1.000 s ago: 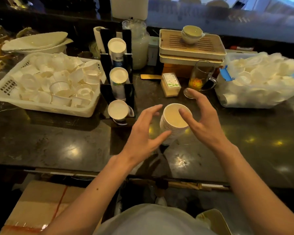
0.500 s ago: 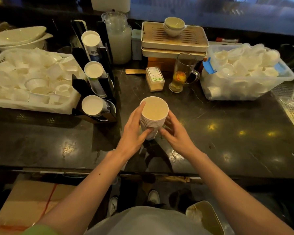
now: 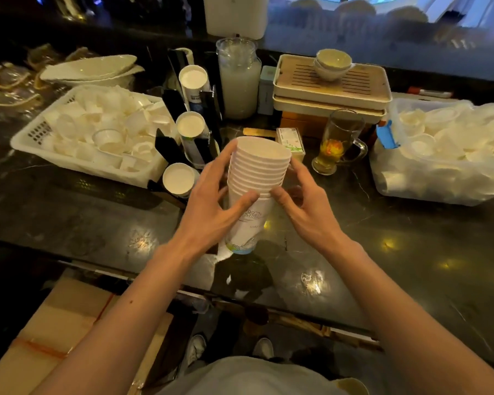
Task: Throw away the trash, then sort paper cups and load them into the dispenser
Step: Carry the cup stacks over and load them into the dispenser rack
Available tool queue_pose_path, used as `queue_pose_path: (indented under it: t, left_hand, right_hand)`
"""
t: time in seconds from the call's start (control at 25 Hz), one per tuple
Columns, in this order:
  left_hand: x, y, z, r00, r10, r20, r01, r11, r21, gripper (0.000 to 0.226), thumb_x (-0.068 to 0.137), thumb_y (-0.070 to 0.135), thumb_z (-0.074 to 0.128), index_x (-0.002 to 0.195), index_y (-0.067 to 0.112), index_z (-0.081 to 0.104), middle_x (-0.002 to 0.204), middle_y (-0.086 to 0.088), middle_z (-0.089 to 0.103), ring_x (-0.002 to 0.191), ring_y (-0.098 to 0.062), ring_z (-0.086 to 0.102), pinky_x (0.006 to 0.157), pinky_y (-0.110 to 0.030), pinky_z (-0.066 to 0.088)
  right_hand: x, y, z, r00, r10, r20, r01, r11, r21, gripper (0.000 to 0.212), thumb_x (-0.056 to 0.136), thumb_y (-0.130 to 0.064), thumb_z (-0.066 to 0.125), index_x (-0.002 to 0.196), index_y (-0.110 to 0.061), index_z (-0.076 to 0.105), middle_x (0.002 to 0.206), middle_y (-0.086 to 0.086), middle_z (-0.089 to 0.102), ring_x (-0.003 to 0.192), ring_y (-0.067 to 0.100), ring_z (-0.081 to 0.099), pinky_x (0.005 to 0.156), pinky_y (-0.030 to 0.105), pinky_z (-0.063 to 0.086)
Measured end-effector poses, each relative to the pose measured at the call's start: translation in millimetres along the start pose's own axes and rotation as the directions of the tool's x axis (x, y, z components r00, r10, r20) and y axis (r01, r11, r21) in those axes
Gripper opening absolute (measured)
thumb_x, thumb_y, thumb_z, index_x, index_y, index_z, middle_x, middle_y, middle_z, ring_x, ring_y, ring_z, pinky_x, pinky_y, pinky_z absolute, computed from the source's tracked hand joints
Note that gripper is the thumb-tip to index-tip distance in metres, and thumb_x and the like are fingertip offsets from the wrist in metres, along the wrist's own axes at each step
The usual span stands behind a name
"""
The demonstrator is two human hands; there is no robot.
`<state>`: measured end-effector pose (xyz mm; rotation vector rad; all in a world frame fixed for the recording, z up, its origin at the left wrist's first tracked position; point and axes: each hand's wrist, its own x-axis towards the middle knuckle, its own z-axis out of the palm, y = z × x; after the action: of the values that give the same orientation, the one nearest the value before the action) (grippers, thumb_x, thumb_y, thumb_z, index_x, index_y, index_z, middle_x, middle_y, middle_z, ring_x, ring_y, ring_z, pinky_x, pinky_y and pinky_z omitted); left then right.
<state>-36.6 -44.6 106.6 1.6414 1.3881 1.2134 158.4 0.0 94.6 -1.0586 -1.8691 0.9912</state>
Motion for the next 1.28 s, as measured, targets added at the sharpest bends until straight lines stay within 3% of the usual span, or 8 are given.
queue_pose_path:
  t: [0.24, 0.32, 0.44, 0.72, 0.88, 1.0, 1.12, 1.28]
  left_hand:
    - [9, 20, -50, 0.999, -0.014, -0.048, 0.017, 0.999, 0.050, 0.079, 0.090, 0.031, 0.066, 0.155, 0.036, 0.021, 0.157, 0.019, 0.021, 0.121, -0.003, 0.050, 0.090, -0.018, 0.052]
    - [18, 22, -64, 0.994, -0.037, -0.099, 0.042, 0.998, 0.052, 0.069, 0.092, 0.033, 0.063, 0.152, 0.035, 0.030, 0.153, 0.018, 0.031, 0.113, 0.001, 0.053, 0.086, -0.013, 0.049]
    - [41, 19, -89, 0.989, -0.034, -0.141, 0.034, 0.999, -0.005, 0.051, 0.098, 0.035, 0.056, 0.147, 0.037, 0.041, 0.140, 0.016, 0.049, 0.105, -0.003, 0.061, 0.085, -0.021, 0.054]
    - [97, 1, -146, 0.989, -0.068, -0.134, 0.060, 0.996, -0.061, 0.028, 0.102, 0.030, 0.050, 0.126, 0.032, 0.064, 0.114, 0.015, 0.068, 0.096, -0.004, 0.068, 0.076, -0.022, 0.057]
    - [118, -15, -168, 0.981, -0.186, 0.047, 0.190, 0.978, -0.086, 0.031, 0.103, 0.017, 0.046, 0.109, 0.034, 0.071, 0.109, 0.009, 0.071, 0.090, 0.001, 0.066, 0.068, -0.012, 0.052]
    - [131, -22, -176, 0.961, -0.243, 0.133, 0.250, 0.967, -0.043, 0.042, 0.101, 0.017, 0.048, 0.081, 0.044, 0.074, 0.085, 0.010, 0.072, 0.074, -0.002, 0.064, 0.065, -0.017, 0.053]
    - [145, -32, -172, 0.943, -0.304, 0.137, 0.303, 0.953, 0.025, 0.036, 0.102, 0.016, 0.043, 0.084, 0.021, 0.074, 0.075, 0.002, 0.066, 0.070, -0.012, 0.057, 0.068, -0.027, 0.047]
    - [158, -54, -158, 0.905, -0.388, 0.175, 0.369, 0.920, 0.133, 0.037, 0.103, 0.015, 0.034, 0.097, -0.007, 0.063, 0.088, -0.015, 0.063, 0.080, -0.022, 0.053, 0.070, -0.033, 0.041]
  right_hand:
    - [54, -39, 3, 0.993, -0.102, 0.062, 0.094, 0.988, 0.125, 0.054, 0.103, -0.031, 0.043, 0.152, -0.028, 0.023, 0.124, -0.016, 0.055, 0.116, -0.001, 0.057, 0.090, 0.024, 0.054]
    - [73, -49, 10, 0.991, -0.116, 0.071, 0.108, 0.988, 0.108, 0.051, 0.102, -0.036, 0.042, 0.151, -0.029, 0.030, 0.128, -0.014, 0.053, 0.115, 0.000, 0.057, 0.084, 0.027, 0.057]
    - [102, -62, 25, 0.990, -0.081, 0.111, 0.069, 0.992, 0.110, 0.054, 0.097, -0.048, 0.043, 0.148, -0.032, 0.036, 0.138, -0.008, 0.051, 0.114, 0.011, 0.060, 0.074, 0.030, 0.060]
    - [148, -90, 45, 0.941, 0.166, 0.294, -0.256, 0.918, 0.303, 0.045, 0.095, -0.040, 0.055, 0.138, -0.030, 0.051, 0.124, 0.002, 0.066, 0.093, 0.022, 0.072, 0.072, 0.026, 0.057]
    - [169, -102, 66, 0.873, 0.400, 0.280, -0.474, 0.833, 0.285, 0.034, 0.097, -0.045, 0.051, 0.113, -0.020, 0.069, 0.113, 0.010, 0.069, 0.075, 0.020, 0.075, 0.058, 0.019, 0.055]
    - [181, -101, 75, 0.815, 0.524, 0.245, -0.577, 0.767, 0.279, 0.026, 0.099, -0.040, 0.051, 0.098, -0.019, 0.066, 0.103, 0.013, 0.064, 0.070, 0.021, 0.075, 0.058, 0.026, 0.060]
    - [188, -98, 75, 0.766, 0.588, 0.260, -0.643, 0.713, 0.281, 0.027, 0.099, -0.040, 0.049, 0.093, -0.017, 0.063, 0.093, 0.015, 0.067, 0.072, 0.023, 0.073, 0.065, 0.026, 0.059]
    - [197, -76, 81, 0.702, 0.675, 0.228, -0.708, 0.695, 0.122, 0.055, 0.094, -0.060, 0.046, 0.106, -0.009, 0.063, 0.092, 0.013, 0.069, 0.055, 0.012, 0.061, 0.050, 0.020, 0.047]
